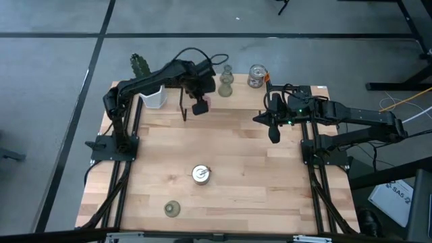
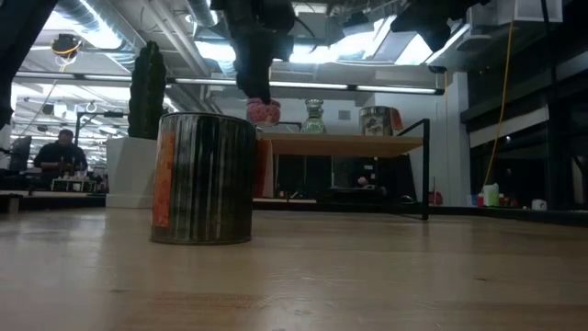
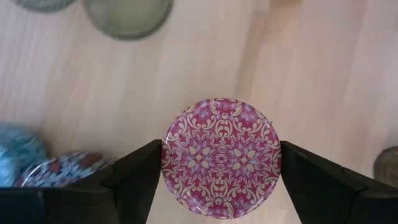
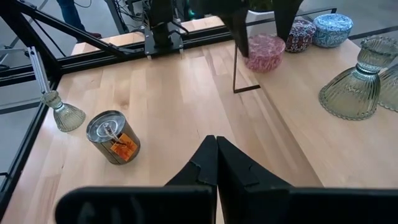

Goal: Pick & Place candle stick holders
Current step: Put the pink scented candle aligned with the red scented candle on the shelf

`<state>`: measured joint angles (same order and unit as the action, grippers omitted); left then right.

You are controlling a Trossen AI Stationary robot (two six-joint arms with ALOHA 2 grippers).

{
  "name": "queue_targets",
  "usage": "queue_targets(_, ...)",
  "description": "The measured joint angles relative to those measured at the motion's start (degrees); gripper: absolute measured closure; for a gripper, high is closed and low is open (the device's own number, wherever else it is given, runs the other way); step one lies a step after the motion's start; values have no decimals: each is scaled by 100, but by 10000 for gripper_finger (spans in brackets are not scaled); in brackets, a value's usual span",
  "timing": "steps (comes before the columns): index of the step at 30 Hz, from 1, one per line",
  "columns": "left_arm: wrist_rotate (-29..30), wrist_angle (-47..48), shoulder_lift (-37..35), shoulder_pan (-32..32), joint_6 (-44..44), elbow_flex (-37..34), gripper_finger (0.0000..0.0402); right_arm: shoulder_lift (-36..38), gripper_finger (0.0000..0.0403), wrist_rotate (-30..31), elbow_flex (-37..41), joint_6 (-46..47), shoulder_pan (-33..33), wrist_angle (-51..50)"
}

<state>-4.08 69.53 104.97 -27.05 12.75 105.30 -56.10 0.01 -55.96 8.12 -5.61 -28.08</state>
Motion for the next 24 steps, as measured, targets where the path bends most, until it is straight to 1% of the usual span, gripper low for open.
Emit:
queue_targets(6, -2, 269, -29, -219, -184, 0, 103, 0, 402, 0, 0, 0, 0, -2)
queue_targets(16, 159, 418, -177, -221, -517, 0, 103, 0, 402, 44, 0, 0, 2, 12)
queue_targets(20, 220, 345, -252, -158, -653, -336, 103, 0, 402, 47, 0, 0, 2, 12)
queue_targets(24, 372, -82, -529, -65, -799, -773, 103, 0, 402, 136, 0, 0, 2, 11)
